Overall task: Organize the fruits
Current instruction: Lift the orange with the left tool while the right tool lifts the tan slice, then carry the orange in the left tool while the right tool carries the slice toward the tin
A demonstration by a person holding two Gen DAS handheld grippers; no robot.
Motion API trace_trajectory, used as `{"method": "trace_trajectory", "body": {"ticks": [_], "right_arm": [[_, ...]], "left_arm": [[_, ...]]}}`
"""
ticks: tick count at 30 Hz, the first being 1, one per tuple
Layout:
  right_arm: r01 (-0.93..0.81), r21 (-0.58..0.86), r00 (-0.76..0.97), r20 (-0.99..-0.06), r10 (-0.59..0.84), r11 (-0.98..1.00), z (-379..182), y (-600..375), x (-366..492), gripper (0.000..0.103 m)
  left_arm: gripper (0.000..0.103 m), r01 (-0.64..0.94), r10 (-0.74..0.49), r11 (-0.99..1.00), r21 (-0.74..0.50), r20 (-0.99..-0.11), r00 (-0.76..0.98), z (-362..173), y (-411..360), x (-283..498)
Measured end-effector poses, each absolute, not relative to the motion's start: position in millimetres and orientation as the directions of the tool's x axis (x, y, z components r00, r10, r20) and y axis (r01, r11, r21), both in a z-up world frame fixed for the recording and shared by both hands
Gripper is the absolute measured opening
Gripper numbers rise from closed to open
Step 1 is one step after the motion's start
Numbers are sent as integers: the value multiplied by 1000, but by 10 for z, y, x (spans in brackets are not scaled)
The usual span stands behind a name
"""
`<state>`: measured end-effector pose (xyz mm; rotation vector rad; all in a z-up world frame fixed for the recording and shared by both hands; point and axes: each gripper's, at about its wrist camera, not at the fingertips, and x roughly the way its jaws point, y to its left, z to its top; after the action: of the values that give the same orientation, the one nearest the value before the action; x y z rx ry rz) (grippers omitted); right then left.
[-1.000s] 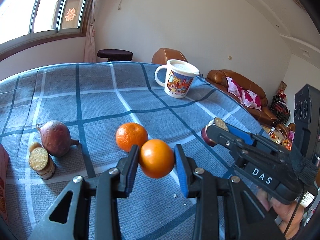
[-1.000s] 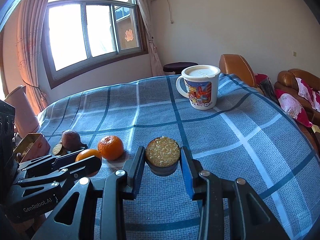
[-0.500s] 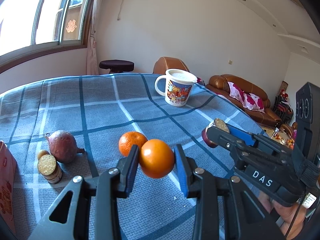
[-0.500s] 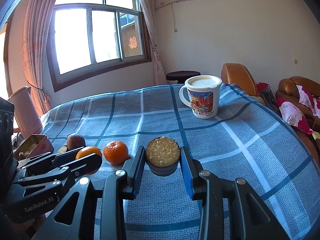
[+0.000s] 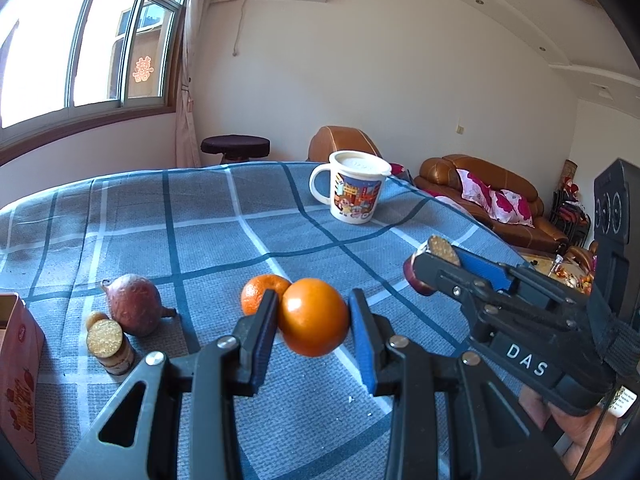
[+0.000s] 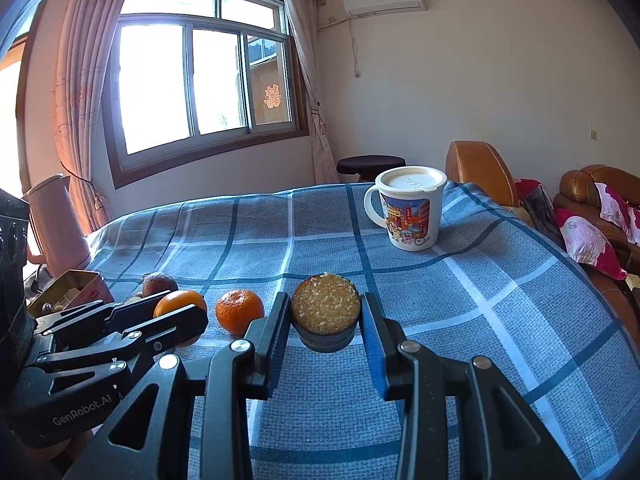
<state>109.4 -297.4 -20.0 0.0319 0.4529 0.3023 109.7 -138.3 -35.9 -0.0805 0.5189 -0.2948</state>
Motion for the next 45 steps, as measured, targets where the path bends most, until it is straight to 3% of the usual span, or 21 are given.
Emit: {"method": "trace_trajectory", "body": {"ticks": [45], "right_arm": [[-344,14,896,-295,332,939,-99,-2869,795,37]], "left_arm": [[37,209,-217,976,-64,-390,895,-261,-1285,830]]}}
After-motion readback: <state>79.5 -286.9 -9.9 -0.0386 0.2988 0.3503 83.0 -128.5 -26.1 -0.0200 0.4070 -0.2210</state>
